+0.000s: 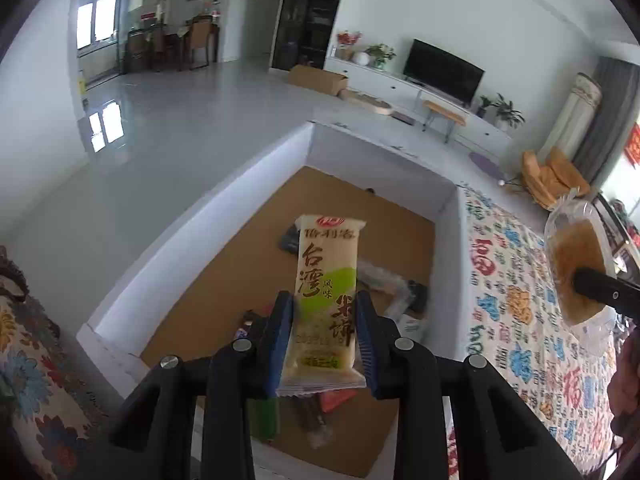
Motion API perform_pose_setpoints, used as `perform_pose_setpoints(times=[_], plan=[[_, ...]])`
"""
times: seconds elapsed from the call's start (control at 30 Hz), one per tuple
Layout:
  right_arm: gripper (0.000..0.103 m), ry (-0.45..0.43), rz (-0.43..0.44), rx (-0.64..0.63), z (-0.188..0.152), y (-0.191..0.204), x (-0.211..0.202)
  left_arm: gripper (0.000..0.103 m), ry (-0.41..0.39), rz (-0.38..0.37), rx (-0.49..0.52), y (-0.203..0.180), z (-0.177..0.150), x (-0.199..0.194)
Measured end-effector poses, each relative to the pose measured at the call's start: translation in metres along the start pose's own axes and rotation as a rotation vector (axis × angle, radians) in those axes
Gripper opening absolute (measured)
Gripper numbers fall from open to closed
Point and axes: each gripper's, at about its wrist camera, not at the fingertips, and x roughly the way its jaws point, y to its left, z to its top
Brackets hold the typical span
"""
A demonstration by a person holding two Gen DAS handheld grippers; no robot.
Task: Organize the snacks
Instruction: 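Carry the bread and cream bar into the white box and open both tools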
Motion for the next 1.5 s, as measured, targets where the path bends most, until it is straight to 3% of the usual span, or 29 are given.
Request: perform_pose_setpoints(times=[0.07, 0.1, 0.13, 0.2, 0.33, 0.6, 0.87, 1.13, 1.23, 1.3, 1.5], plan=[[0.074, 0.0, 0.016, -0.047, 0.013, 0.032, 0.035, 0.048, 0.019, 0.041, -0.014, 0.013, -0.003, 0.009], [0.075, 0.007, 0.024, -0.063, 0.017, 0.044, 0.051, 0.071, 0.021, 0.056, -0.021, 0.017, -0.007, 0.011], [0.077, 0.033, 0.032, -0.07, 0.019, 0.053, 0.067, 0.083, 0.012, 0.062, -0.025, 0.019, -0.01, 0.012], [0.078, 0.082, 0.03, -0.064, 0.016, 0.063, 0.087, 0.088, -0.016, 0.062, -0.014, 0.02, -0.018, 0.008], [0.078, 0.067, 0.006, -0.097, 0.009, 0.071, 0.087, 0.091, -0.043, 0.139, 0.014, 0.016, -0.031, 0.001], [0.078, 0.011, -0.103, -0.172, 0.003, 0.072, 0.064, 0.103, -0.189, 0.42, 0.04, -0.01, -0.041, -0.035], [0.078, 0.04, -0.178, -0.278, -0.008, 0.09, 0.056, 0.103, -0.207, 0.384, -0.02, -0.009, -0.051, -0.056], [0.078, 0.06, -0.165, -0.31, -0.014, 0.104, 0.056, 0.103, -0.118, 0.34, 0.011, -0.012, -0.054, -0.049], [0.078, 0.07, -0.182, -0.329, -0.016, 0.107, 0.059, 0.103, -0.077, 0.368, 0.013, -0.012, -0.056, -0.044], [0.078, 0.08, -0.185, -0.334, -0.018, 0.108, 0.063, 0.103, -0.091, 0.387, -0.006, -0.01, -0.057, -0.046], [0.078, 0.097, -0.191, -0.335, -0.019, 0.107, 0.068, 0.103, -0.078, 0.351, -0.02, -0.006, -0.057, -0.042]])
